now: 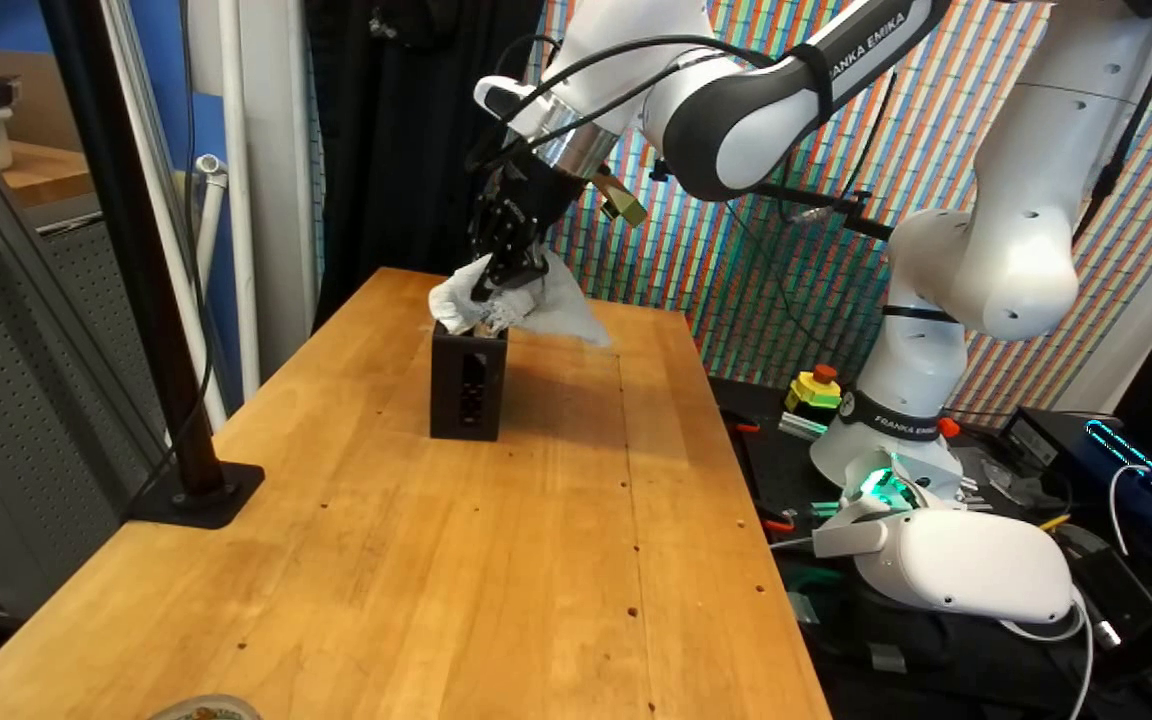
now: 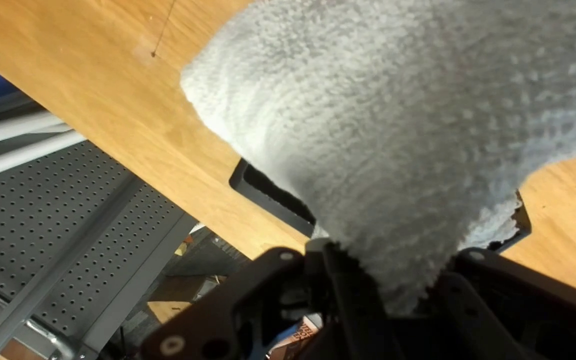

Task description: Put the white towel in the black box

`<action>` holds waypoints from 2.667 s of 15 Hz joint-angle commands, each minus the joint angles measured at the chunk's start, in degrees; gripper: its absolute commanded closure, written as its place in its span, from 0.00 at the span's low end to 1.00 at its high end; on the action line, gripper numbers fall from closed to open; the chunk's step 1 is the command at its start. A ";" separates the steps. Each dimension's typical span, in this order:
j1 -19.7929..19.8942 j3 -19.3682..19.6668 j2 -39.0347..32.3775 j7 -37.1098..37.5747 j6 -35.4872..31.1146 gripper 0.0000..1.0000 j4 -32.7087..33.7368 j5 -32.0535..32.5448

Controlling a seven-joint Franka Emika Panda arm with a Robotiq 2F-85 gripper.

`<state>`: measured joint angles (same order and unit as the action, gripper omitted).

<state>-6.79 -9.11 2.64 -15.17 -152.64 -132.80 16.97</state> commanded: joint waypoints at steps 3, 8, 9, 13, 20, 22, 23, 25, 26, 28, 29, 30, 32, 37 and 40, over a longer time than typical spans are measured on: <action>-0.69 0.16 -6.50 -3.51 8.99 0.93 8.18 -4.29; -1.98 -1.26 -9.51 -3.24 19.59 0.93 14.94 -6.79; -2.20 -1.47 -10.47 -3.33 20.75 0.93 16.07 -7.01; -1.87 -1.39 -13.78 -3.81 23.44 0.93 18.03 -8.74; 0.86 -0.62 -16.54 -6.82 24.44 0.93 18.01 -16.85; 1.87 -0.46 -17.76 -8.05 23.94 0.93 17.82 -19.86; 2.41 -0.40 -18.37 -8.49 23.59 0.93 17.65 -21.41; 3.95 -0.85 -19.66 -11.02 21.35 0.93 16.72 -26.73; 4.38 -0.68 -19.99 -10.91 21.30 0.93 16.47 -28.00; 5.03 -0.45 -20.45 -11.16 21.69 0.93 16.37 -29.76; 5.05 -0.35 -20.00 -10.85 21.45 0.93 16.32 -29.82; 5.06 -0.30 -19.65 -10.64 21.28 0.93 16.26 -29.73; 4.59 -0.18 -18.51 -9.63 21.14 0.62 16.26 -28.19; 2.35 -0.21 -14.37 -6.83 20.54 0.27 15.52 -20.58; 0.81 -0.26 -11.71 -4.64 19.41 0.17 14.51 -14.62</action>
<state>-4.04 -9.91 -13.03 -22.31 -131.21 -115.99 -2.32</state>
